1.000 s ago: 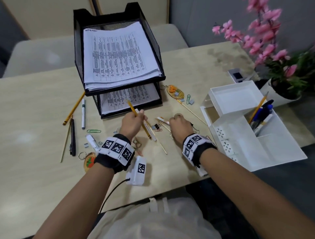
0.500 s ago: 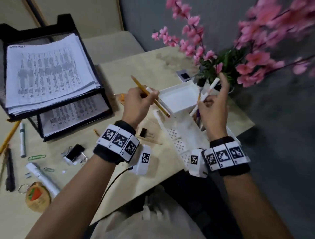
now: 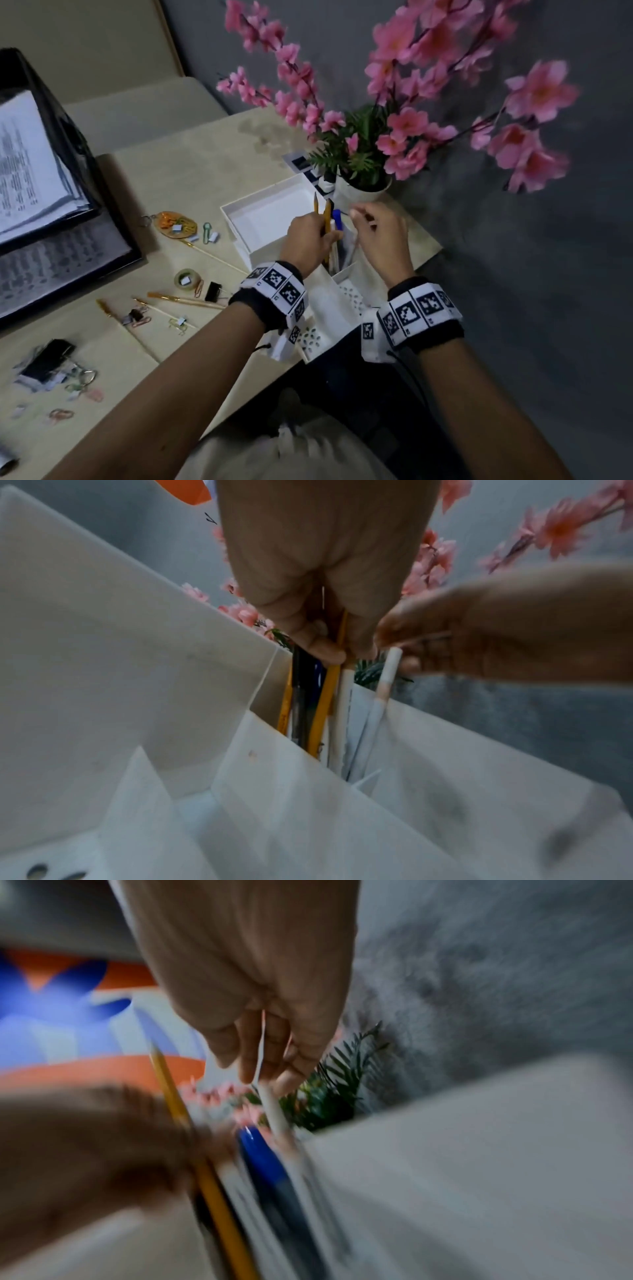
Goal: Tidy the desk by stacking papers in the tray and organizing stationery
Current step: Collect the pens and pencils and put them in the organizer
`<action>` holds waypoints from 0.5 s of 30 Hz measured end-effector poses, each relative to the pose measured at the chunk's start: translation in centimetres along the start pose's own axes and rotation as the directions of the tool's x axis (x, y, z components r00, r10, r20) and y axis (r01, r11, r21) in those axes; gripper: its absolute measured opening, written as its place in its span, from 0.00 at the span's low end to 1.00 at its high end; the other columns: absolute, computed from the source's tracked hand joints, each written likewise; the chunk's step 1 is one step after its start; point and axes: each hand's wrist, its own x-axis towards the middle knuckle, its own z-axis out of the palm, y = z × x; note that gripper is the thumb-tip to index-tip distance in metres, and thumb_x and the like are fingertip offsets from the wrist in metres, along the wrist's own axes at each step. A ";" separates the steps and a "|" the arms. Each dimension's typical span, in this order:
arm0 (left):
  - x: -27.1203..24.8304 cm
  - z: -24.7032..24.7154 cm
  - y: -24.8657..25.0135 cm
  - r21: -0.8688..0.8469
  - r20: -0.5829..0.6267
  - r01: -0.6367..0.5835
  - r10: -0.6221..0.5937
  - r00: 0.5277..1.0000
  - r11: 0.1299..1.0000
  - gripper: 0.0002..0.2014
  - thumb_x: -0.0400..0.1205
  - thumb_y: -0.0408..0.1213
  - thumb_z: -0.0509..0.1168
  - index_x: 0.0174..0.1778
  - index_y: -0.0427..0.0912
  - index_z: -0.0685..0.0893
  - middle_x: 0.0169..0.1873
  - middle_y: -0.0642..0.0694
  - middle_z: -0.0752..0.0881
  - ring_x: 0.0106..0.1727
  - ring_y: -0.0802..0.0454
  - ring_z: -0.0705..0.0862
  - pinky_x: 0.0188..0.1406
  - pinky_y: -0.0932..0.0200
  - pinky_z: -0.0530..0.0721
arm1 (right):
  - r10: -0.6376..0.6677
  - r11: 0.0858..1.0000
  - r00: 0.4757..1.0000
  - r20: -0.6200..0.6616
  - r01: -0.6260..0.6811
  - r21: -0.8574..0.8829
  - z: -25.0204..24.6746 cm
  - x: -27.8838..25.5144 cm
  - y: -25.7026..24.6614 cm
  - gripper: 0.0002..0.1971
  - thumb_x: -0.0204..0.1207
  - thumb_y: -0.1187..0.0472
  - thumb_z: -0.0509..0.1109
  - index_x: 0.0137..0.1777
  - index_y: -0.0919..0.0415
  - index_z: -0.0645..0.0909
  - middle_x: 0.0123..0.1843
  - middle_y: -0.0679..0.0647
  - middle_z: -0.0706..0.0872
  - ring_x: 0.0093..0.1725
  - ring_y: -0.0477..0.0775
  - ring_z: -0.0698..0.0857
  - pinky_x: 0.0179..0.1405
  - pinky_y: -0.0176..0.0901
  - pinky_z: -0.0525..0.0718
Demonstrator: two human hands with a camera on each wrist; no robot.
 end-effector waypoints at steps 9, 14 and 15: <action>-0.2 0.0 -1.0 -0.046 0.024 -0.028 0.029 0.999 0.999 0.12 0.75 0.36 0.73 0.41 0.28 0.87 0.36 0.33 0.85 0.37 0.44 0.78 0.36 0.60 0.67 | 0.006 0.999 0.945 0.326 0.007 -0.040 0.6 2.1 -1.1 0.09 0.72 0.72 0.67 0.41 0.61 0.88 0.36 0.56 0.86 0.41 0.52 0.82 0.43 0.37 0.80; -0.7 -0.5 -2.4 -0.051 -0.018 0.008 -0.009 1.000 0.999 0.10 0.79 0.35 0.69 0.47 0.31 0.89 0.41 0.34 0.89 0.40 0.44 0.83 0.43 0.62 0.77 | 0.028 0.990 0.983 0.181 -0.003 -0.138 0.2 2.3 0.2 0.06 0.72 0.74 0.68 0.40 0.64 0.84 0.40 0.56 0.81 0.38 0.48 0.78 0.40 0.33 0.76; -0.6 -0.6 -2.4 -0.038 -0.021 0.017 -0.018 1.000 0.999 0.11 0.80 0.37 0.67 0.47 0.31 0.88 0.41 0.34 0.89 0.41 0.41 0.84 0.46 0.57 0.80 | 0.038 0.988 0.985 0.165 -0.012 -0.157 0.1 2.3 0.4 0.07 0.72 0.74 0.68 0.39 0.62 0.82 0.40 0.54 0.78 0.36 0.45 0.75 0.37 0.26 0.73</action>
